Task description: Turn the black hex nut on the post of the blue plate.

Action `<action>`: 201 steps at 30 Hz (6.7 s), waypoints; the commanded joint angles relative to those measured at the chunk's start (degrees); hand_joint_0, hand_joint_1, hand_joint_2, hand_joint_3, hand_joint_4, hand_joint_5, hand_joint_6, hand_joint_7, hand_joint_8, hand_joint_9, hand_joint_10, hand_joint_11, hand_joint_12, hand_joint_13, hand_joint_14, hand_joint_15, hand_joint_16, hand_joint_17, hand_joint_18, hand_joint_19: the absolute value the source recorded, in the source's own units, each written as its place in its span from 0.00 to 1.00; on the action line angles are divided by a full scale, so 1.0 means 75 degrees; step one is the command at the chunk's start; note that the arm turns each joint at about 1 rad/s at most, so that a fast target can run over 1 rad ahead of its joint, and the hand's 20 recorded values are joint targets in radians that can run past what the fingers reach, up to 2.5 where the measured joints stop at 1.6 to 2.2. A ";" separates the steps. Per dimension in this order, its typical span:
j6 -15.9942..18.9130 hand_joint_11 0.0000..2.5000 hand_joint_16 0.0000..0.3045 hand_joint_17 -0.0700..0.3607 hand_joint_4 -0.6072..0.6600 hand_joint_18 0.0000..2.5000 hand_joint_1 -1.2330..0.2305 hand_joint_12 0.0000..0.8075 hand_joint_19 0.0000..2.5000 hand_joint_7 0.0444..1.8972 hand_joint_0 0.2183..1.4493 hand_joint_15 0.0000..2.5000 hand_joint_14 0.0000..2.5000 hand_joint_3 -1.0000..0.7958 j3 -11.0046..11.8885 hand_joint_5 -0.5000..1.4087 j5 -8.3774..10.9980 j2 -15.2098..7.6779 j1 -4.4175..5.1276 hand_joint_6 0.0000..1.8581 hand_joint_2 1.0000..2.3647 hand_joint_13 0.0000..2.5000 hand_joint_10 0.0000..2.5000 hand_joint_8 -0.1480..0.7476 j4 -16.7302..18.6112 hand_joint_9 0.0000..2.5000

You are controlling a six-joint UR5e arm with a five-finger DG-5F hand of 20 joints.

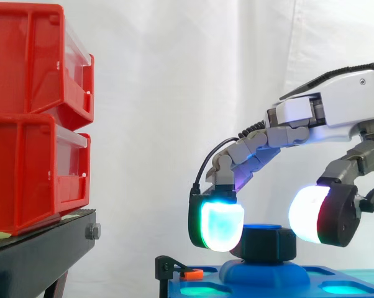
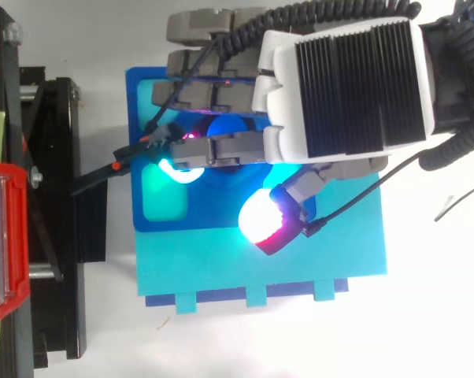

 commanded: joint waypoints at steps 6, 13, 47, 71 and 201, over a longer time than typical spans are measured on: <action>0.0007 0.02 0.17 0.43 0.65 0.14 0.55 0.42 0.09 0.55 0.23 0.04 0.00 0.29 -0.0011 0.16 0.0150 0.0004 0.0039 0.27 0.00 0.18 0.00 0.47 0.0251 0.18; -0.0016 0.02 0.17 0.43 0.65 0.14 0.55 0.42 0.10 0.55 0.23 0.04 0.00 0.29 0.0000 0.16 0.0126 -0.0007 0.0004 0.27 0.00 0.18 0.00 0.47 0.0251 0.18; -0.0039 0.02 0.17 0.43 0.65 0.14 0.56 0.41 0.10 0.55 0.23 0.03 0.00 0.29 0.0000 0.16 -0.0741 0.0004 -0.0570 0.27 0.00 0.17 0.00 0.47 -0.0007 0.18; -0.0039 0.02 0.17 0.43 0.66 0.13 0.56 0.41 0.10 0.55 0.22 0.03 0.00 0.29 0.0340 0.16 0.0056 -0.0007 -0.0148 0.27 0.00 0.17 0.00 0.47 0.0087 0.18; 0.0113 0.02 0.18 0.44 0.66 0.13 0.67 0.45 0.10 0.53 0.23 0.03 0.00 0.28 -0.0152 0.17 0.0525 0.0004 0.0274 0.27 0.00 0.17 0.00 0.48 0.0884 0.18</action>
